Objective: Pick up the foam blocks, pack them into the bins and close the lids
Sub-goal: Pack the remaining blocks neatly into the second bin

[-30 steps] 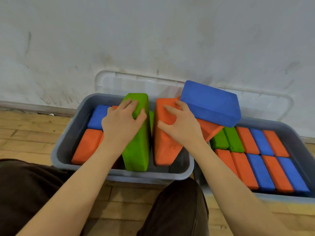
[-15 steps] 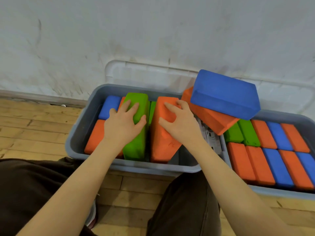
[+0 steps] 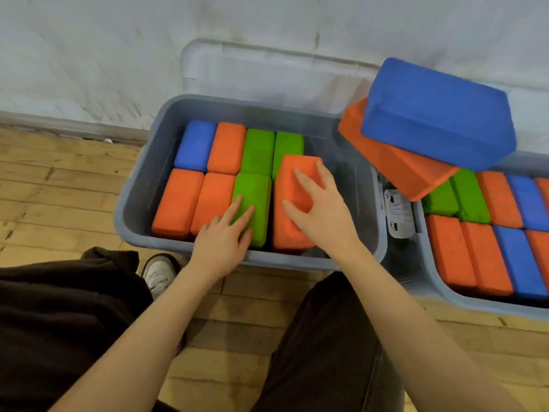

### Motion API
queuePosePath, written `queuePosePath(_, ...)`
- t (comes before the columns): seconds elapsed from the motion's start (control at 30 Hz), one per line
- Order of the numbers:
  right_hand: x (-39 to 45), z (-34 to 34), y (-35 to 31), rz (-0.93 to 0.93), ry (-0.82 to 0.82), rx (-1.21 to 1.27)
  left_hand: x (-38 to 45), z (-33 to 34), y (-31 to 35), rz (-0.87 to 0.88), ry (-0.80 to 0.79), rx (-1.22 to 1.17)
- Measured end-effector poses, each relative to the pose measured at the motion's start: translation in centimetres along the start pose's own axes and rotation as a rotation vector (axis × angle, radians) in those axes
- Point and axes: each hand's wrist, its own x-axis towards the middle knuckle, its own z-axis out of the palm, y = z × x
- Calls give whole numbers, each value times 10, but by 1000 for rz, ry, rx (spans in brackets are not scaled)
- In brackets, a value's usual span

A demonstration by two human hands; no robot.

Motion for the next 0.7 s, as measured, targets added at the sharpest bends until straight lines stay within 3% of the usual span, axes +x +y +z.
queuePosePath(0.07,7,5,-2,8,-15,-39,11,-1,-2,-8,69,68)
queuePosePath(0.23,17,25,1,62,-97,-127,37,-2,-5,-11,-20,57)
queuePosePath(0.4,15,65,30,99,-246,-47,44,15,-12,-65,-94,142)
queuePosePath(0.47,20,71,33,94,-262,-59,49,15,-15,-12,-22,153)
queuePosePath(0.57,31,69,32,92,-196,-206,64,15,-18,39,103,142)
queuePosePath(0.7,50,69,40,74,70,-371,91,20,-11,23,178,113)
